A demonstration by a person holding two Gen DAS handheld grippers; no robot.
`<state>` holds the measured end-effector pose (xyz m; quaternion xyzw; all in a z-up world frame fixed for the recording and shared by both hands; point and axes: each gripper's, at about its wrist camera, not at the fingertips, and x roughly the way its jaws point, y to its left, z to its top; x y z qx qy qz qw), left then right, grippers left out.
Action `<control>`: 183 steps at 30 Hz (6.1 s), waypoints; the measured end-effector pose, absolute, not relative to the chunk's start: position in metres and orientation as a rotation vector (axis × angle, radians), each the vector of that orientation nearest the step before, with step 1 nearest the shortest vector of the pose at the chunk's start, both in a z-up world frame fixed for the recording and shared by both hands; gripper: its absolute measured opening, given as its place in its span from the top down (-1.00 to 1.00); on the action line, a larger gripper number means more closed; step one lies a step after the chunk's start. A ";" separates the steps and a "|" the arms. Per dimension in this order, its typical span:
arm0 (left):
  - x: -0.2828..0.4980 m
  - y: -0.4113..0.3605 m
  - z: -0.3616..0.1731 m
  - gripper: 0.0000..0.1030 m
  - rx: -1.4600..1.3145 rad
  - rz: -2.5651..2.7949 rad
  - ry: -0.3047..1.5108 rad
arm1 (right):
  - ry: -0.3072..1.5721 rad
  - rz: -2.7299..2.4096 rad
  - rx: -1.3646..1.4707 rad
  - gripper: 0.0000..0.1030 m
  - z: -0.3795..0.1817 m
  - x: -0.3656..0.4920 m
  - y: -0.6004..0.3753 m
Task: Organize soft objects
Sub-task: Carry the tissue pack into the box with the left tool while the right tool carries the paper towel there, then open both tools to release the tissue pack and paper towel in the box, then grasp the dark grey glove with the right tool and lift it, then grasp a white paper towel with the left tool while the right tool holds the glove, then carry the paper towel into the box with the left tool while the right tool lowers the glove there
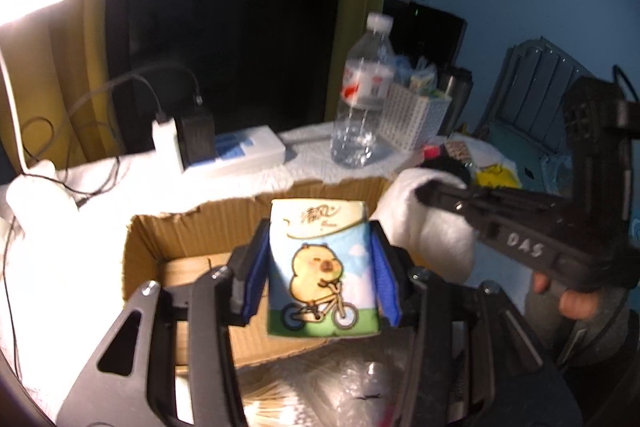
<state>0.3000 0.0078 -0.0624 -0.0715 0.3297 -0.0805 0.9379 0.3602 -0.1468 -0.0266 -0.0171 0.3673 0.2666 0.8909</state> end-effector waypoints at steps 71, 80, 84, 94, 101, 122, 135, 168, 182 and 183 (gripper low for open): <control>0.156 -0.056 -0.105 -0.41 -0.133 -0.172 0.839 | 0.980 0.504 -0.025 0.03 -0.098 0.211 -0.216; 0.144 -0.090 -0.117 -0.41 -0.089 -0.234 0.895 | 0.939 0.536 -0.033 0.44 -0.098 0.194 -0.225; 0.146 -0.108 -0.127 -0.41 -0.053 -0.269 0.928 | 0.915 0.516 -0.003 0.46 -0.092 0.189 -0.243; 0.143 -0.147 -0.150 -0.41 0.072 -0.323 1.012 | 0.863 0.453 0.060 0.46 -0.076 0.183 -0.289; 0.143 -0.159 -0.156 -0.62 0.150 -0.307 0.982 | 0.839 0.426 0.081 0.46 -0.070 0.178 -0.308; 0.137 -0.134 -0.114 0.73 0.027 -0.467 0.853 | 0.823 0.426 0.048 0.46 -0.053 0.181 -0.293; 0.148 -0.061 -0.069 0.73 -0.077 -0.393 0.728 | 0.801 0.473 -0.024 0.46 -0.029 0.202 -0.242; 0.232 0.015 -0.043 0.73 -0.139 -0.255 0.649 | 0.739 0.549 -0.080 0.46 0.001 0.280 -0.186; 0.298 -0.043 -0.068 0.73 -0.132 -0.262 0.730 | 0.745 0.543 0.024 0.46 -0.014 0.307 -0.238; 0.302 -0.046 -0.069 0.73 -0.135 -0.263 0.731 | 0.743 0.541 0.025 0.46 -0.013 0.306 -0.241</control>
